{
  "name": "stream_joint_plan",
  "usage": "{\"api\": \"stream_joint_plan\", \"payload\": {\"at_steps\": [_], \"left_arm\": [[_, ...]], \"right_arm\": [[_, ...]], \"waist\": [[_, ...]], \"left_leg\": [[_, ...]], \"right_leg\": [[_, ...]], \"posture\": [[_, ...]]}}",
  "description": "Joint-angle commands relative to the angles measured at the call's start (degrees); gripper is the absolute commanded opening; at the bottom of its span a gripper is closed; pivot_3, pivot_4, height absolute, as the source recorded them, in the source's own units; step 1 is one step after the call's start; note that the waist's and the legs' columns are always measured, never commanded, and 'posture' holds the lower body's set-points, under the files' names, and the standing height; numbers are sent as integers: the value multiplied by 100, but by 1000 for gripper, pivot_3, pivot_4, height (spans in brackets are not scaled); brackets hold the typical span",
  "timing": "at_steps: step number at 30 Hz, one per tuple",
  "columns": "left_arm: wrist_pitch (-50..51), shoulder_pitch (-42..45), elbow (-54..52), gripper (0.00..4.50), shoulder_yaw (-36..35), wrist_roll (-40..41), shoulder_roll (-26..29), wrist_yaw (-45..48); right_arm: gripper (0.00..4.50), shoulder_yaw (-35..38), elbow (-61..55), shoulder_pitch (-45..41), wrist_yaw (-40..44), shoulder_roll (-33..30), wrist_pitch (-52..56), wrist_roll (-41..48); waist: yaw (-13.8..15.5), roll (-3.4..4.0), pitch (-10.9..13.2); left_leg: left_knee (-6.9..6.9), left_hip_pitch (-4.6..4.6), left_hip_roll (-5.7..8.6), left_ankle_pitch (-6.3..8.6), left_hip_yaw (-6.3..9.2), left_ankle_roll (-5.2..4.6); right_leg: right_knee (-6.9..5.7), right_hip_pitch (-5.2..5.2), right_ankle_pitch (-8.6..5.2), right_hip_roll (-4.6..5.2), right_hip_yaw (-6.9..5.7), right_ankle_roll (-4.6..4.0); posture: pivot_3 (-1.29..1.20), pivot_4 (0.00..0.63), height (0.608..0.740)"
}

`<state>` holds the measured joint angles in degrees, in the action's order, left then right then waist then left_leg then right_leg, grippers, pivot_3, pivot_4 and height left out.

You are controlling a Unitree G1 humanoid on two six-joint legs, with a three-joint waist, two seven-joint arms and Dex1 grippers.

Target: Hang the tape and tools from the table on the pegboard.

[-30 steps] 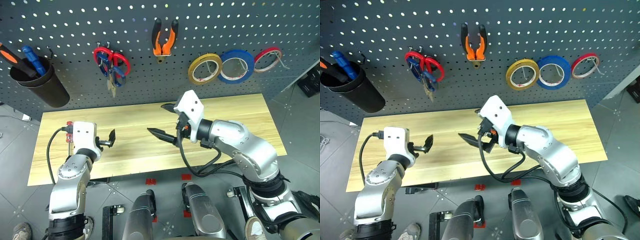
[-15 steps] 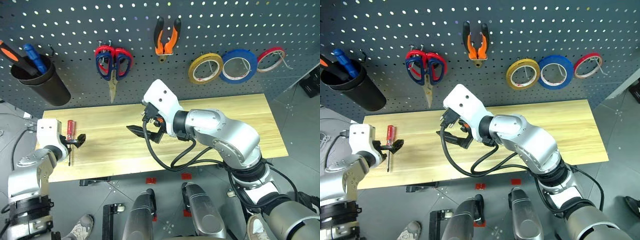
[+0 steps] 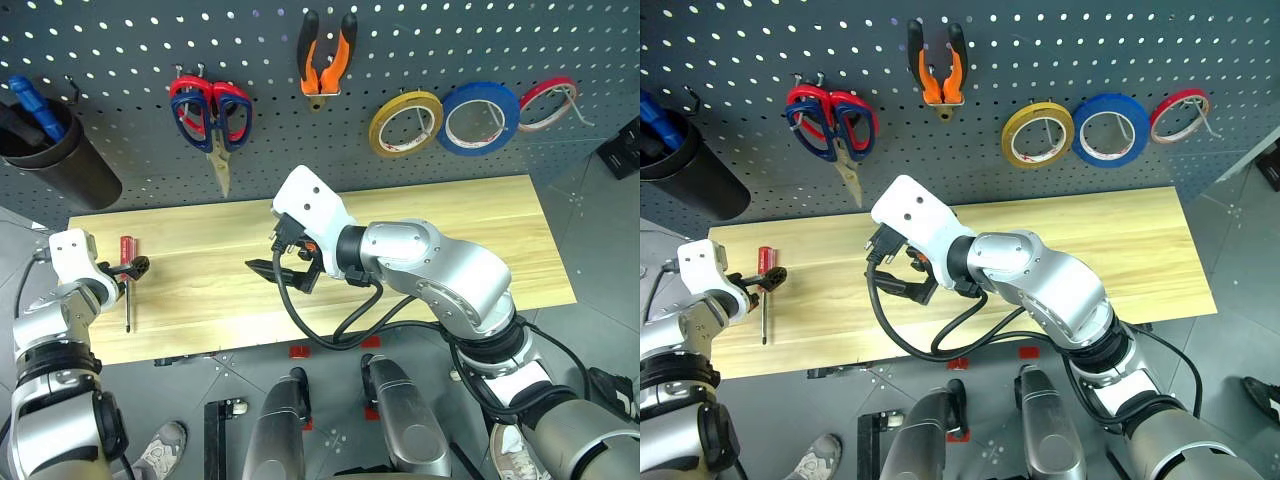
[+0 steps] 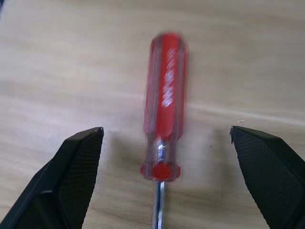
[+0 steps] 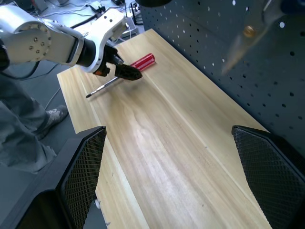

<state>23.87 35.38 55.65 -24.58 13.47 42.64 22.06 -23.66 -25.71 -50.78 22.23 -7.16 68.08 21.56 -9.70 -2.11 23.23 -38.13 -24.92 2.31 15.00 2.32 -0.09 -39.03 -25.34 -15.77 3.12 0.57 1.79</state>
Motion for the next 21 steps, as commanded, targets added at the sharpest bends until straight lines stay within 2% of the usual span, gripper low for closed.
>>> {"api": "stream_joint_plan", "payload": {"at_steps": [1, 3, 8, 12, 14, 18, 21], "left_arm": [[-339, 252, 666, 4093, 219, -237, 186, 76], [-458, 373, 878, 3652, 339, -320, 210, 105], [-630, 453, 1087, 2117, 451, -411, 380, 197], [-649, 32, 661, 911, 400, -323, 610, 465], [-762, -376, 139, 825, 365, -246, 653, 710], [-369, -1907, -2255, 825, 13, 205, 554, 1117], [-216, -2924, -4034, 825, -370, 490, 337, 1032]], "right_arm": [[4500, 1, -294, -128, 5, 50, 7, 36], [4500, -1, -296, -143, -12, 56, -2, 18], [4500, -25, -241, -178, -17, 6, -124, -63], [4500, 94, -246, -151, 162, -253, -265, -56], [4500, 146, -311, -74, 296, -408, -430, -24], [4500, 220, -584, 286, 741, -799, -1811, -183], [4500, 715, -695, 501, 1411, -865, -2231, 467]], "waist": [[1, -5, 22], [1, -3, 37], [-16, -4, 37], [-119, -8, 33], [-178, -14, 30], [-159, -37, 15], [-134, -44, 9]], "left_leg": [[0, 0, 0, 0, -2, 0], [-3, 0, -1, 0, -1, 0], [-7, 1, -2, 0, -5, -1], [-6, 1, -3, -1, -5, 1], [-5, 1, -3, -9, -7, 16], [14, -1, -4, -14, -9, 28], [18, -5, -4, -13, -11, 30]], "right_leg": [[-1, -1, 0, 1, 0, 0], [-1, 0, 0, 1, -2, 0], [-5, -1, 0, 2, -4, 1], [-6, -4, 0, 1, -4, 1], [-3, -5, 0, 2, -2, 1], [-2, -15, 4, 7, -4, -5], [5, -19, 5, 10, -11, -7]], "posture": [[-345, 501, 740], [-349, 498, 740], [-345, 478, 740], [-336, 436, 740], [-332, 420, 740], [-313, 376, 740], [-301, 351, 740]]}}
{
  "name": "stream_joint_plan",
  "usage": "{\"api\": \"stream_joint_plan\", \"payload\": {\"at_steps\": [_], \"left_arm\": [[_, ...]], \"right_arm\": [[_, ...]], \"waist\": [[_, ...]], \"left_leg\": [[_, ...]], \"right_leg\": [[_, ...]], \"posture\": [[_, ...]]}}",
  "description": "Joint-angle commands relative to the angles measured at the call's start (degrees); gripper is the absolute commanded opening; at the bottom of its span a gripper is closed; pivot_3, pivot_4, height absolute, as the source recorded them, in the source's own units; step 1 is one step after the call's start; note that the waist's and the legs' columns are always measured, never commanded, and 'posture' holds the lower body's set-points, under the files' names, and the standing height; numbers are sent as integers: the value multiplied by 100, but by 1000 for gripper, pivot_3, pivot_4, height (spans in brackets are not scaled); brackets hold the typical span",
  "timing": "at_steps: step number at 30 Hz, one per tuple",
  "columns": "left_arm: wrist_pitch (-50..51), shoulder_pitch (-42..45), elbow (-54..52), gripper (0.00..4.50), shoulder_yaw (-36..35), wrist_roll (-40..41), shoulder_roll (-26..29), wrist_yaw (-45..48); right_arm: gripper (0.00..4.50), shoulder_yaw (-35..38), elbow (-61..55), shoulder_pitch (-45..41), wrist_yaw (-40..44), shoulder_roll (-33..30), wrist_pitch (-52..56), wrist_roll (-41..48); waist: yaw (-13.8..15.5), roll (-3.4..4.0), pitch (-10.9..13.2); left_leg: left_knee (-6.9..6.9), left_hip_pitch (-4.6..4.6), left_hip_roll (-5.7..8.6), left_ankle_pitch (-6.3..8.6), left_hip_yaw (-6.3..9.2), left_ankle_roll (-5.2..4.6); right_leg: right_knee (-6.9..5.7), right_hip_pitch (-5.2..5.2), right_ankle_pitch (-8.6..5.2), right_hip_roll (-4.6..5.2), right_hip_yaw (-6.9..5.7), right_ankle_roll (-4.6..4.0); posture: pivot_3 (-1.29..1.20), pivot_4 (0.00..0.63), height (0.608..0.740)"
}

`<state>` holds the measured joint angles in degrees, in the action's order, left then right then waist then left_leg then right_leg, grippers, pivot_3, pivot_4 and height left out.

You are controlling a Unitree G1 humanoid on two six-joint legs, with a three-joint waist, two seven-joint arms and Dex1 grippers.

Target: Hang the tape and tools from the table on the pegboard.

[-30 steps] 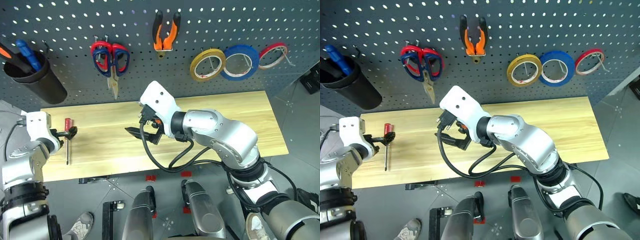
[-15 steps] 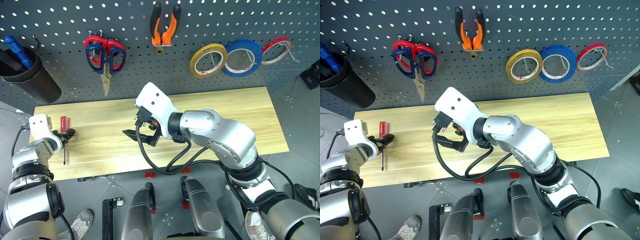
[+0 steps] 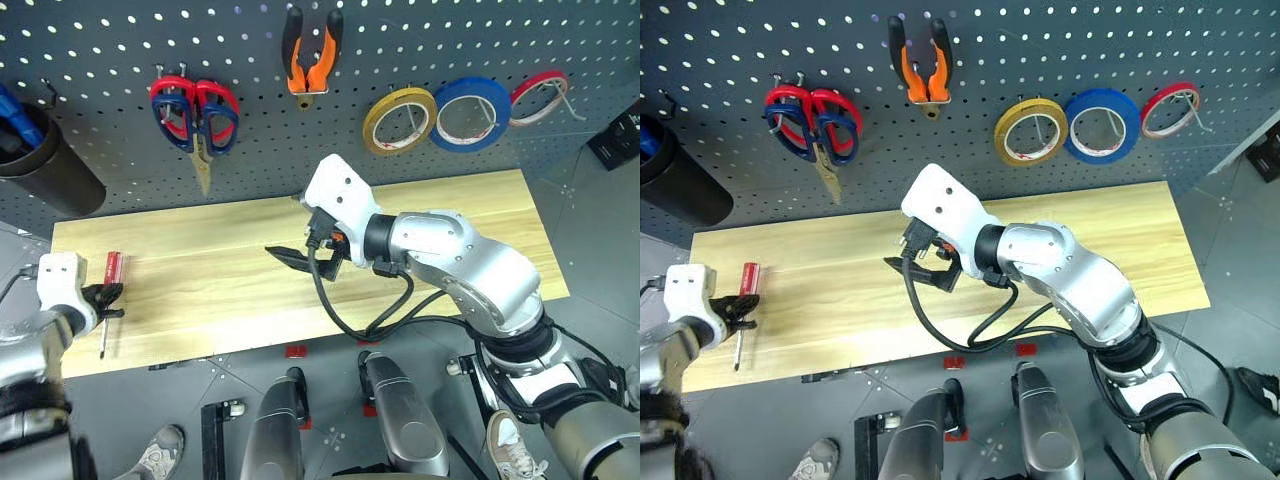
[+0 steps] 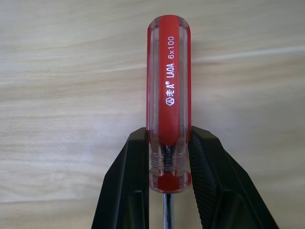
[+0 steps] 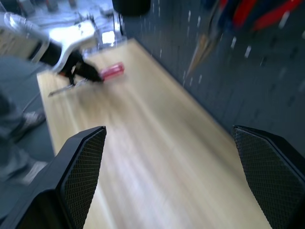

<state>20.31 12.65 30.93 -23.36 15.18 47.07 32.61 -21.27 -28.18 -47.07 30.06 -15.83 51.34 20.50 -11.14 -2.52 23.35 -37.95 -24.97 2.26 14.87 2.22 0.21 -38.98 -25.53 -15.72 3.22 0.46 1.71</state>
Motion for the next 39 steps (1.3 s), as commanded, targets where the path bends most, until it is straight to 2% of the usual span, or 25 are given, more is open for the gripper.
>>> {"api": "stream_joint_plan", "payload": {"at_steps": [1, 7, 11, 14, 16, 20, 23, 26, 29, 33, 39], "left_arm": [[163, -907, -2076, 825, -650, 454, -202, -29], [570, -1544, -4070, 825, -1222, 1229, -553, -50], [1021, -1258, -4917, 825, -1459, 1863, -471, -163], [1395, -588, -5264, 825, -1653, 2484, -210, -274], [1516, 161, -5099, 825, -1697, 2740, 80, -397], [1252, 1718, -4277, 825, -1266, 2591, 608, -338], [855, 2735, -3643, 825, -770, 2286, 674, -248], [17, 3406, -2890, 825, -261, 1602, 606, -155], [-688, 3627, -2255, 825, -11, 1139, 440, -122], [-1261, 3580, -1706, 825, -133, 874, 184, -361], [-1572, 3102, -1823, 825, -353, 760, -58, -677]], "right_arm": [[4500, 633, -475, 173, 847, -39, -603, 796], [4500, 719, -314, 193, 1473, -330, -1022, 983], [4500, 629, -64, 145, 1622, -391, -1317, 811], [4500, 689, 85, 84, 1670, -417, -1475, 747], [4500, 713, 281, 8, 1665, -380, -1629, 664], [4500, 749, 646, -198, 1528, -194, -1946, 489], [4500, 755, 872, -334, 1428, -50, -2144, 346], [4500, 707, 976, -411, 1281, 93, -2323, 150], [4500, 685, 1084, -453, 1238, 205, -2434, 42], [4500, 646, 1090, -476, 1208, 294, -2495, -59], [4500, 635, 1045, -485, 1202, 363, -2496, -166]], "waist": [[23, -7, -5], [177, -23, -36], [234, -28, -120], [293, -38, -208], [317, -55, -266], [317, -69, -440], [293, -69, -556], [259, -65, -628], [183, -56, -704], [47, -50, -773], [-272, -48, -869]], "left_leg": [[-3, -1, 0, 0, 0, 0], [-19, 4, -3, -5, 6, 2], [-19, 4, -6, -21, 18, 15], [-20, 3, -6, -23, 19, 19], [-26, 0, -6, -27, 27, 24], [-32, -6, -7, -33, 46, 35], [-26, -3, -4, -33, 42, 36], [-23, 1, -2, -34, 40, 36], [-21, 2, 0, -34, 39, 37], [-21, 2, 0, -34, 46, 37], [-15, 1, 2, -34, 57, 37]], "right_leg": [[1, 2, 0, 0, 0, 0], [-3, 17, 13, 1, -15, -12], [-7, 17, 22, -3, -32, -17], [-7, 19, 22, -3, -45, -17], [-7, 21, 23, -3, -59, -17], [-6, 23, 26, -2, -101, -23], [-6, 23, 26, -2, -112, -24], [-7, 24, 28, -1, -116, -26], [-7, 22, 29, 0, -114, -28], [-9, 22, 32, 0, -111, -34], [-15, 22, 33, 2, -111, -35]], "posture": [[-299, 347, 740], [-297, 315, 740], [-277, 283, 740], [-265, 254, 740], [-253, 228, 740], [-257, 204, 740], [-262, 189, 740], [-277, 181, 740], [-287, 175, 740], [-321, 164, 740], [-341, 153, 740]]}}
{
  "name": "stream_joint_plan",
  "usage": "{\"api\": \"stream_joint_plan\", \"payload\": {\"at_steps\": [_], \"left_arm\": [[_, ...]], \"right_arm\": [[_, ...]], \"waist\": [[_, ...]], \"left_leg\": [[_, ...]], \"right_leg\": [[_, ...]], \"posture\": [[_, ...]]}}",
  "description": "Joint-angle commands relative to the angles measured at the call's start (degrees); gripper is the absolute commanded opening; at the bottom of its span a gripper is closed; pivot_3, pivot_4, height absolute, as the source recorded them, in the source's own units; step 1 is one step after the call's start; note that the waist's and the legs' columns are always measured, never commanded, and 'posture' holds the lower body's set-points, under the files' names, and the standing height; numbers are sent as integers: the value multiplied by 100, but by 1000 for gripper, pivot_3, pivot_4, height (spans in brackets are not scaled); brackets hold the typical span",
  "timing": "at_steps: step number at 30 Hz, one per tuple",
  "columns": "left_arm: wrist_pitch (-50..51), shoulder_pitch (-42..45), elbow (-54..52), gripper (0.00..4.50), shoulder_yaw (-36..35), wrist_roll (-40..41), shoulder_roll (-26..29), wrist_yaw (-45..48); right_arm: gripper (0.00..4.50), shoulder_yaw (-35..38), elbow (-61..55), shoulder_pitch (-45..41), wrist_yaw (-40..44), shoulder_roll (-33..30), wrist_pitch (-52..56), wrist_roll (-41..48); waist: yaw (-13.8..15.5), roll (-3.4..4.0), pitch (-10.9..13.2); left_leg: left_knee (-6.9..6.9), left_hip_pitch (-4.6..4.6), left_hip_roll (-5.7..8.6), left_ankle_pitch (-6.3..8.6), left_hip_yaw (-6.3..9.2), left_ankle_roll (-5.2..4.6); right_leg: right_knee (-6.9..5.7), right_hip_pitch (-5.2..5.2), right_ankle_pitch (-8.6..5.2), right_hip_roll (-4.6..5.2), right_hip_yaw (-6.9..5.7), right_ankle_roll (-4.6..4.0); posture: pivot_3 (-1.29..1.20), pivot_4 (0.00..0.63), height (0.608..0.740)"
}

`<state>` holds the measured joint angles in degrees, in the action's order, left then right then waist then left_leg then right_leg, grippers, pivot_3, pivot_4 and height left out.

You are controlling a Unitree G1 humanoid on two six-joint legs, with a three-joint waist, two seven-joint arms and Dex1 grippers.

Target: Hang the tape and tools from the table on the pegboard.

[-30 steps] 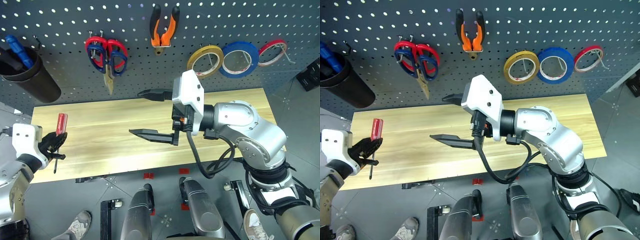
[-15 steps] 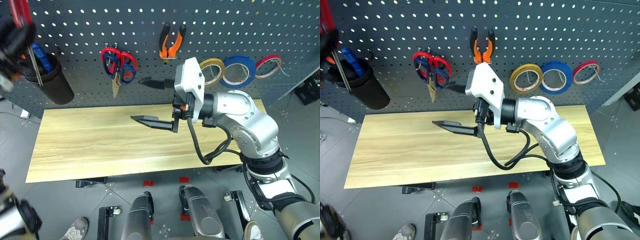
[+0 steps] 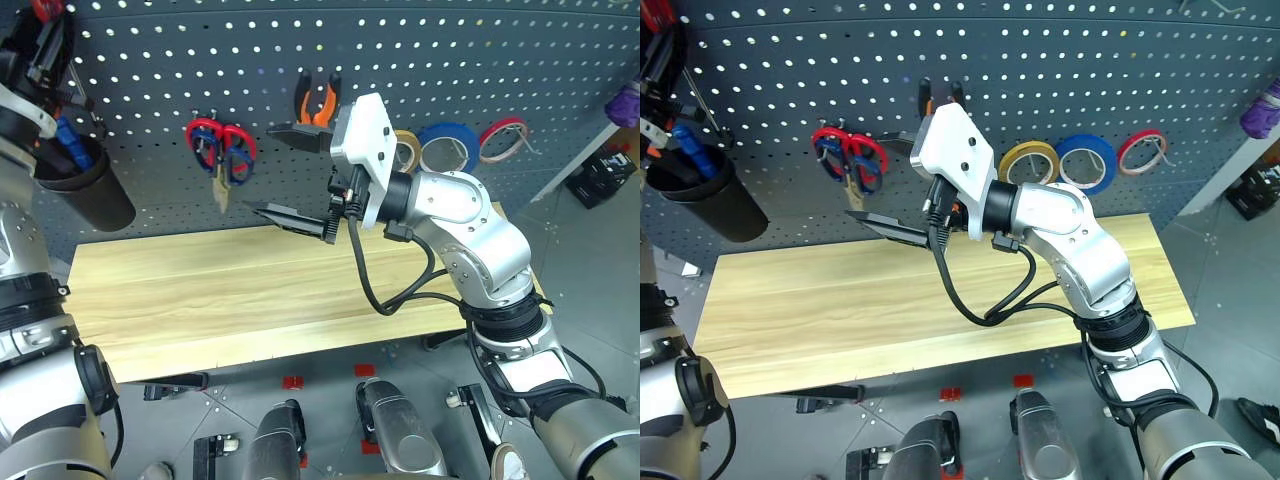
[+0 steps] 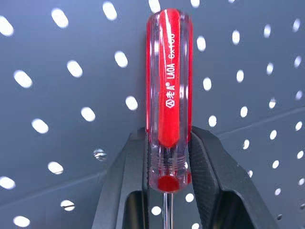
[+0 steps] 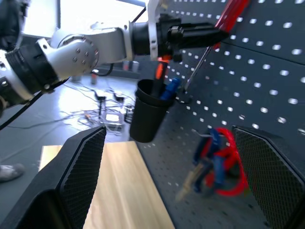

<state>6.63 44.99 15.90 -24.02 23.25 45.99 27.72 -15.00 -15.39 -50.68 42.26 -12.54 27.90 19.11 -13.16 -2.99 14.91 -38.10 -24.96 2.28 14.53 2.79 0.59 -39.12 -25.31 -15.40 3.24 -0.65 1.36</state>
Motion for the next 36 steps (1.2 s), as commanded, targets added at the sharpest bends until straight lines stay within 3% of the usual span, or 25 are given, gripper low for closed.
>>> {"api": "stream_joint_plan", "payload": {"at_steps": [1, 8, 17, 24, 36], "left_arm": [[-184, -217, -396, 825, -344, -24, 30, -238], [269, -881, -1391, 825, -635, 41, 116, -614], [1135, -1618, -2472, 825, -1093, 60, 292, -826], [880, -2157, -2187, 825, -1497, -154, 211, -917], [80, -1747, -1307, 825, -1157, -276, -92, -951]], "right_arm": [[4500, 10, -247, -120, -16, 31, -147, -36], [4500, 97, -228, -130, -13, -12, -127, -15], [4500, 42, -218, -94, 63, 32, -142, 24], [4500, 37, -147, -128, 70, 164, -174, 58], [4500, -44, -294, -203, 298, 234, 238, 294]], "waist": [[-127, 3, -51], [-424, 11, -235], [-473, 39, -349], [-424, 36, -354], [-422, 30, -404]], "left_leg": [[1, 0, 0, 0, 5, 0], [8, 2, 2, 1, 18, 0], [13, 12, 3, 2, 19, -2], [9, 16, 6, 2, 24, -2], [5, 16, 11, 3, 30, -2]], "right_leg": [[-2, 0, 0, 0, -1, 0], [-42, -1, 0, 0, -2, 0], [-53, 2, 0, -3, 5, 0], [-77, 2, -1, -2, 10, 1], [-80, 4, 0, 1, 11, 0]], "posture": [[-341, 153, 740], [-324, 146, 740], [-294, 148, 740], [-276, 145, 740], [-286, 147, 740]]}}
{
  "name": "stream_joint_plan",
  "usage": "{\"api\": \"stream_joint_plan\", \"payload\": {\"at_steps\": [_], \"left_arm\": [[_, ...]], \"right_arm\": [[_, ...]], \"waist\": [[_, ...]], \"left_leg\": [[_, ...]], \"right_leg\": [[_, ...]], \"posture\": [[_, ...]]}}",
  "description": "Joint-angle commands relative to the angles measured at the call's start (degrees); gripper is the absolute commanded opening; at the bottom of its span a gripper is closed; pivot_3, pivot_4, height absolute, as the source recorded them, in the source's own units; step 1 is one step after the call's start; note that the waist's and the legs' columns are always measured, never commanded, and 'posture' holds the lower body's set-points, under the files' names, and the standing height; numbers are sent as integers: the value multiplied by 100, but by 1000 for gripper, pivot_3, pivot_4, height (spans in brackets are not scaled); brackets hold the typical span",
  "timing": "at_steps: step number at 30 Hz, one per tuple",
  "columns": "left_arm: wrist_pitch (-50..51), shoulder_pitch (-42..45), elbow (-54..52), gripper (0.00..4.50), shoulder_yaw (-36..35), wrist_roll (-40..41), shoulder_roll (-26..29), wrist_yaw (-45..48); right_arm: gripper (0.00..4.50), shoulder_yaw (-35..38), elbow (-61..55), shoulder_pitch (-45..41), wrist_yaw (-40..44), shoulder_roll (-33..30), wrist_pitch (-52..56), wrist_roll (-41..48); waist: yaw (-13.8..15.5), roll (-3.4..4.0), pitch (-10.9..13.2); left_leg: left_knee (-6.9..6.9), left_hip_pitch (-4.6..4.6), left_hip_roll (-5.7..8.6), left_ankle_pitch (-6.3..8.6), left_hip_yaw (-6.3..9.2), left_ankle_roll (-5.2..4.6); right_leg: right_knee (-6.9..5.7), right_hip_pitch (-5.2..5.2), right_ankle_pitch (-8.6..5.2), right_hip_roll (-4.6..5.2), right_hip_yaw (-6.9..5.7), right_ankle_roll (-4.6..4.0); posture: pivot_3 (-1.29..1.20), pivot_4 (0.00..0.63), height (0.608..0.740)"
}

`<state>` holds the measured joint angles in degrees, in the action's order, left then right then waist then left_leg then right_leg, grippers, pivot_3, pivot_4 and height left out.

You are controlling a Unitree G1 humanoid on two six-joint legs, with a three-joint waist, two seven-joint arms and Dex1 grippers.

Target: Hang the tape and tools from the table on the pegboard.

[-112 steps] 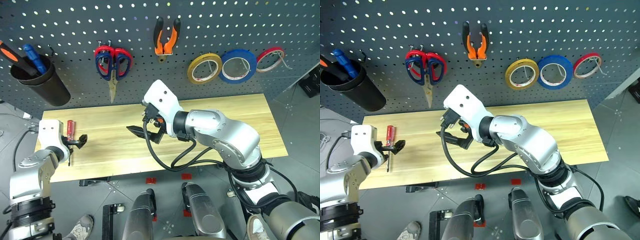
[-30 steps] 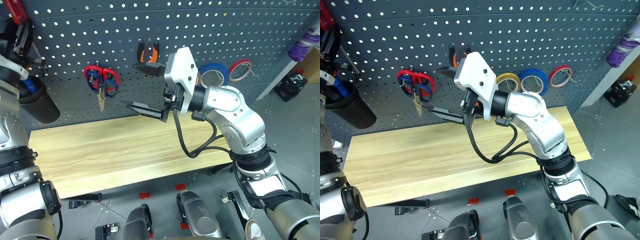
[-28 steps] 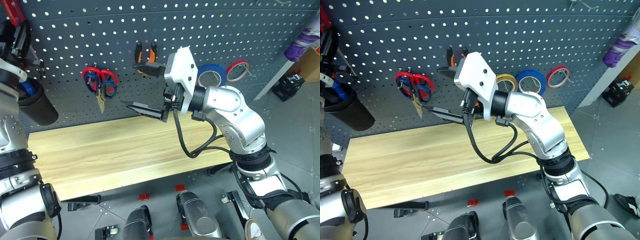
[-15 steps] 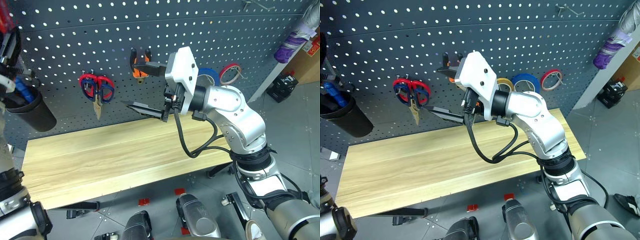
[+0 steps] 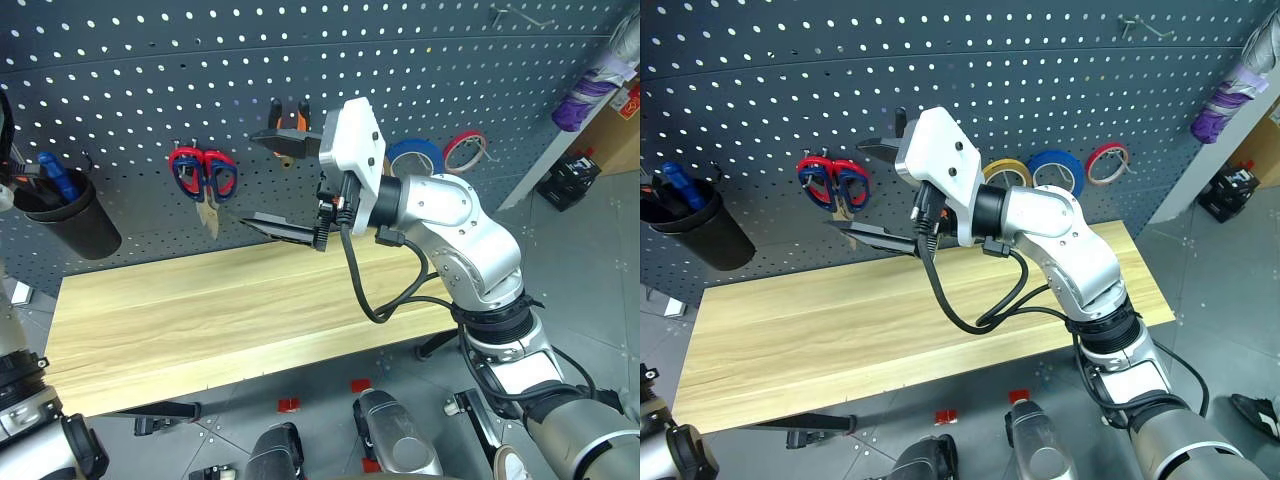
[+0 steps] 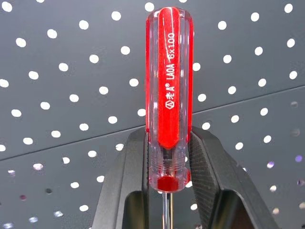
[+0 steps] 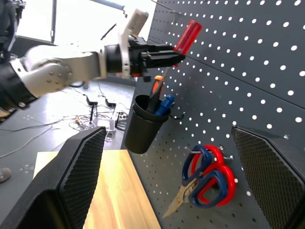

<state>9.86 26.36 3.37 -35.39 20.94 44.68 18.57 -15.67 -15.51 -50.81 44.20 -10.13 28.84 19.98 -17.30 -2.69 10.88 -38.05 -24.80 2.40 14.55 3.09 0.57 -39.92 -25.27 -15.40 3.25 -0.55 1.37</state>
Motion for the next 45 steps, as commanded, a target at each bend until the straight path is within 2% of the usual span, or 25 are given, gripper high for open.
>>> {"api": "stream_joint_plan", "payload": {"at_steps": [1, 14, 16, 23, 29, 35, 38, 40, 45], "left_arm": [[-255, 97, -48, 825, -16, -33, 1, -45], [-248, -267, -277, 825, -176, -49, -165, -369], [-254, -306, -327, 1571, -216, -15, -206, -453], [-123, -406, -624, 3675, -338, -36, -235, -786], [730, -340, -1502, 3675, -185, 56, -220, -1210], [1775, -552, -2720, 3675, 190, 556, -188, -954], [2160, -1339, -3497, 3675, 420, 818, -390, -664], [2323, -1618, -3723, 3675, 407, 951, -538, -687], [2274, -2610, -3934, 3675, 223, 1074, -1195, -658]], "right_arm": [[4500, -16, -291, -225, 185, -71, 197, 212], [4500, -103, -258, -300, 452, -242, 305, 225], [4500, -108, -240, -300, 462, -241, 286, 207], [4500, -86, -213, -244, 471, -308, 234, 157], [4500, 240, -383, 95, 224, -376, 231, 276], [4500, 661, -676, 869, -387, -383, 132, 185], [4500, 665, -995, 1907, -447, -561, -278, 35], [4500, 624, -1043, 2267, -447, -659, -434, -23], [4500, 659, -309, 3158, -1193, -605, -1285, -861]], "waist": [[-18, 0, -1], [-24, -2, -33], [-24, -1, -36], [-24, -1, -60], [5, -2, -102], [143, 3, -142], [176, 37, -218], [215, 55, -234], [326, 90, -308]], "left_leg": [[0, 0, -1, 0, 0, 0], [-2, 0, -1, 0, 2, -1], [-2, 0, -1, 0, 3, -1], [-2, 0, -1, 0, 3, -1], [-1, 0, 0, 2, 6, -2], [-3, 1, 4, 3, 6, -4], [0, 2, 3, 3, 4, -5], [3, 18, 2, 11, 1, -14], [2, 37, 0, 12, -14, -16]], "right_leg": [[0, 0, 0, 0, 0, 0], [-2, 0, 0, 0, 0, 0], [-3, 0, 0, 0, 0, 0], [-3, 0, 0, 0, 0, 0], [-3, 3, 0, 0, 1, 0], [-1, 9, 0, -1, 10, 0], [1, 8, 0, -2, 13, 0], [-5, 22, -1, -2, 18, 1], [7, 41, -3, -14, 44, 0]], "posture": [[-286, 147, 740], [-275, 146, 740], [-275, 146, 740], [-272, 148, 740], [-243, 145, 740], [-213, 138, 740], [-202, 132, 740], [-201, 127, 740], [-182, 113, 740]]}}
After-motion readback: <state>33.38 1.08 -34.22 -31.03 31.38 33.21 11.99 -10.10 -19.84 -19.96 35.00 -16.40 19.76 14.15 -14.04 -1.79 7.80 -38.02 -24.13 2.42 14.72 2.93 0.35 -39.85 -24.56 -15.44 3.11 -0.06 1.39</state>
